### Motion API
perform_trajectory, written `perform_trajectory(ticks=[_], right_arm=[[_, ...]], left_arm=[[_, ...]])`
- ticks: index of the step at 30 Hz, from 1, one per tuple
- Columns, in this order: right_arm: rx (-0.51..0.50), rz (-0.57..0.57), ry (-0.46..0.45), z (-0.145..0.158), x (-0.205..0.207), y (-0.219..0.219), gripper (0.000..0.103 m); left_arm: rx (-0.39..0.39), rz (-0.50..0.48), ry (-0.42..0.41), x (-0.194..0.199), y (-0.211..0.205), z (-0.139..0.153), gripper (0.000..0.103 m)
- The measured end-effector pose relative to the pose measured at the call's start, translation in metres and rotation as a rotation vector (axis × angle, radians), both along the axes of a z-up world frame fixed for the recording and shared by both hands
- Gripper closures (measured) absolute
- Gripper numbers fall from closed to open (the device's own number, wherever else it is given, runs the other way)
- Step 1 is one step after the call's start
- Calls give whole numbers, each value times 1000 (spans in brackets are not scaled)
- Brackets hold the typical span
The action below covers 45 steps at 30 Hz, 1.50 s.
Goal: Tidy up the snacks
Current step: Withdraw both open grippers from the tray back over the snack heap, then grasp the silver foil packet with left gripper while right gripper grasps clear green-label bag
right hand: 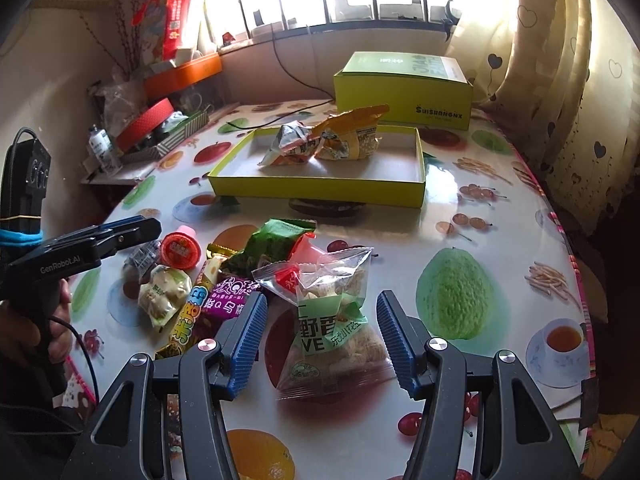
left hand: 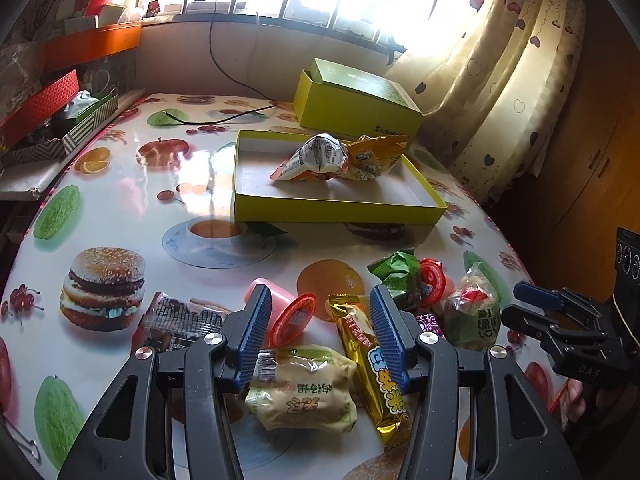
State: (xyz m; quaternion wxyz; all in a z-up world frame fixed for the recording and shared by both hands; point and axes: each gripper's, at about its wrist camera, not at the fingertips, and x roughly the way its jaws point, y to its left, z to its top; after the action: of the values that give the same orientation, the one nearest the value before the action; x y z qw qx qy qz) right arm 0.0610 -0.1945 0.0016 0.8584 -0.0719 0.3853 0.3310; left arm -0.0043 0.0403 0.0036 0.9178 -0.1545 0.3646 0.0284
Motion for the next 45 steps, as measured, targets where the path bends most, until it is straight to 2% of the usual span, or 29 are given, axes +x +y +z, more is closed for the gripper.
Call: perform_trajectory(ticks=[12,28,36,41,44,45], right_arm=[[-31,20,16,-8,0,4,45],[-96,48,48,-32,6,13,42],[-129,38,64,-45,16,19,41],[-112,32,88,-49,22,17,41],[-102,32,90,-50,22,16,43],[-105,30,87,-50,22,16,49]], left_arm=[[21,9,12,-1,5,-2,51],[4,23,43,0,15,-12,51],[26,58,49,-4,30,-13,50],[52,88,64,-5,38,-17,50],[62,98,72,-7,44,-19,50],[68,103,76,-8,47,-20,49]])
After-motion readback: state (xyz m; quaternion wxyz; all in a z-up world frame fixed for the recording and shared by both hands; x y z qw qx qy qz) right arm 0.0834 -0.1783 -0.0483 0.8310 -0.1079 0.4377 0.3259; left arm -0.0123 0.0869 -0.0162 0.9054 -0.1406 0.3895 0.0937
